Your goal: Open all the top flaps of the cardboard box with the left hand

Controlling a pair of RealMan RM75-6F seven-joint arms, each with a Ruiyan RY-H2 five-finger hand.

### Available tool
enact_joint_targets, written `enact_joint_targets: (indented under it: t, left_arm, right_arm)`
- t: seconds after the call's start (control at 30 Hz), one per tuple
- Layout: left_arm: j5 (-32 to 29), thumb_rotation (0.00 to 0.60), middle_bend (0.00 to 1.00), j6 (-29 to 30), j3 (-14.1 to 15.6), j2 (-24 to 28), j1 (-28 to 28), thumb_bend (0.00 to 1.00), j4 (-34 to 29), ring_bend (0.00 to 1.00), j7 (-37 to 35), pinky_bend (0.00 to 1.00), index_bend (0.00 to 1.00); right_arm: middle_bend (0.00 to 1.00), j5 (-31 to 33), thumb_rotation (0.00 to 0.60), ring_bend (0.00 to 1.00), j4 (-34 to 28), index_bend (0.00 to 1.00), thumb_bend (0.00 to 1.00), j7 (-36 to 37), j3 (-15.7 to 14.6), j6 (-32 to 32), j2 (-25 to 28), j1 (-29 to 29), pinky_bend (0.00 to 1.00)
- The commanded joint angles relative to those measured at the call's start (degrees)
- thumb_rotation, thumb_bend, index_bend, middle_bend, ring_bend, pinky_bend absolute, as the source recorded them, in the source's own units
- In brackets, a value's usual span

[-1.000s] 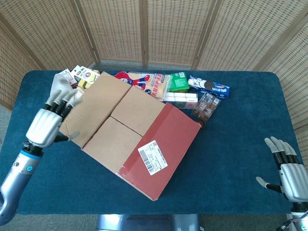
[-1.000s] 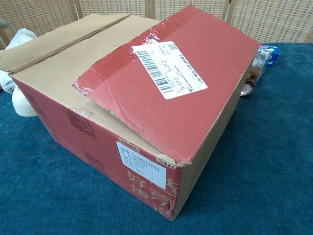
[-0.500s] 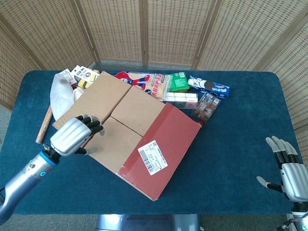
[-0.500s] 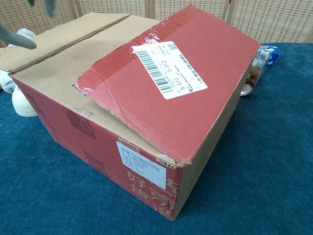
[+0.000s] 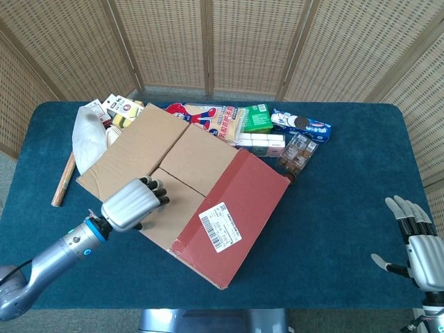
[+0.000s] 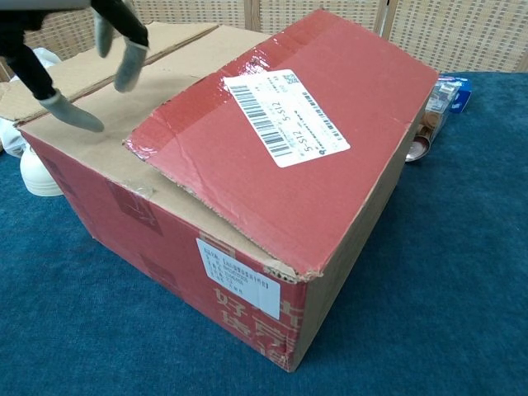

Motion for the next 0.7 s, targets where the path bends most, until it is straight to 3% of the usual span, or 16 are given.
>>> enact_joint_targets:
  t: [0.03, 0.7]
  left_arm:
    - [-1.67, 0.600, 0.54, -0.91, 0.08, -1.76, -1.15, 0.23, -0.26, 0.35, 2.35, 0.43, 0.56]
    - [-8.37, 0.600, 0.45, 1.69, -1.58, -9.47, -4.49, 0.24, -2.05, 0.30, 12.01, 0.41, 0.50]
  right_arm:
    - [0.00, -0.03, 0.600, 0.00, -0.05, 0.00, 0.00, 0.25, 0.01, 0.09, 0.10, -0.05, 0.00]
    - [0.00, -0.58, 0.600, 0.00, 0.03, 0.00, 0.00, 1.33, -0.15, 0.55, 0.55, -0.23, 0.00]
